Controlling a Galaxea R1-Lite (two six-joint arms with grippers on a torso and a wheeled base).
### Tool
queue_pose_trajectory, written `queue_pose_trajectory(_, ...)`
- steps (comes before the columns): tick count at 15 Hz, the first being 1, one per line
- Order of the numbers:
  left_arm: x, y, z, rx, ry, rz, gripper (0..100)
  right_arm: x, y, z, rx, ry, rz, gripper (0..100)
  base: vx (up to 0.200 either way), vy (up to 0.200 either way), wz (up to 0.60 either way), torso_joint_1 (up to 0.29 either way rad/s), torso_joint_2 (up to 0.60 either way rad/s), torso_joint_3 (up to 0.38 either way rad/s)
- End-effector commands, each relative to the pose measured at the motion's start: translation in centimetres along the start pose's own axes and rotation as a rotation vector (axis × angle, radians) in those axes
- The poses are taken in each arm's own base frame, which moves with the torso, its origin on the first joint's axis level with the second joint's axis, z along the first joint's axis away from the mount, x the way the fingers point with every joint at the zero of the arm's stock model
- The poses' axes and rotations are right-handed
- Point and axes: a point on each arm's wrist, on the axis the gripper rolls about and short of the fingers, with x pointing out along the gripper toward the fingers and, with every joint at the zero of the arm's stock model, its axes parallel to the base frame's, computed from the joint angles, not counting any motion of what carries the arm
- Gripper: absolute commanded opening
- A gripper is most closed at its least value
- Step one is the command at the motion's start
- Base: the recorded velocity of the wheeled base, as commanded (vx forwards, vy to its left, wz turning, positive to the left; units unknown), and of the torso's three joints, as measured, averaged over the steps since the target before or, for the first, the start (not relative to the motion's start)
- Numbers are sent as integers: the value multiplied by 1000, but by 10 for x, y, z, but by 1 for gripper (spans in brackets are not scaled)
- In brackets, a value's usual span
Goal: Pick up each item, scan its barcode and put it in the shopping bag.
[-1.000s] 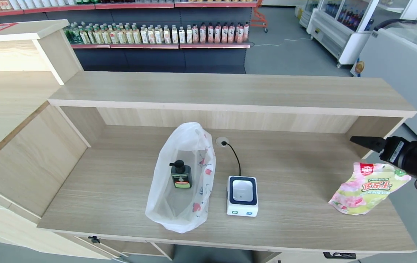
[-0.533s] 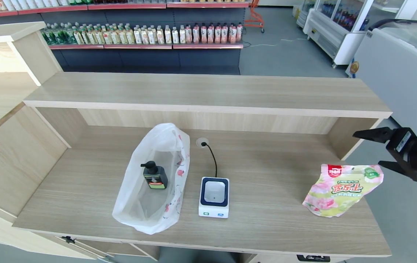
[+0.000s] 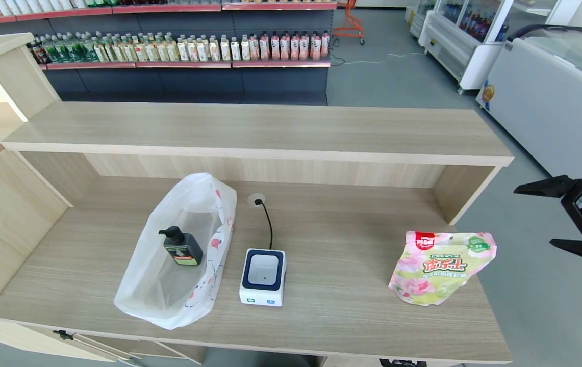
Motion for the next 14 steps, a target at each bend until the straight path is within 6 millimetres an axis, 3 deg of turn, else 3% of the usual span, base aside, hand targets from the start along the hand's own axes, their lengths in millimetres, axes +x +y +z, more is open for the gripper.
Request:
queue_pose_trajectory(1,0,0,0,0,0,0,100,3,5,4,74,57,-56,100,0,0,0,0,0,0)
queue_pose_trajectory(5,0,0,0,0,0,0,100,28,17,16,235,71,-122,100,0,0,0,0,0,0)
queue_pose_trajectory(9,0,0,0,0,0,0,100,66,13,-5,257,151,-256,100,0,0,0,0,0,0)
queue_pose_trajectory(14,0,0,0,0,0,0,100,91,5,-20,275,187,-356,100,0,0,0,0,0,0)
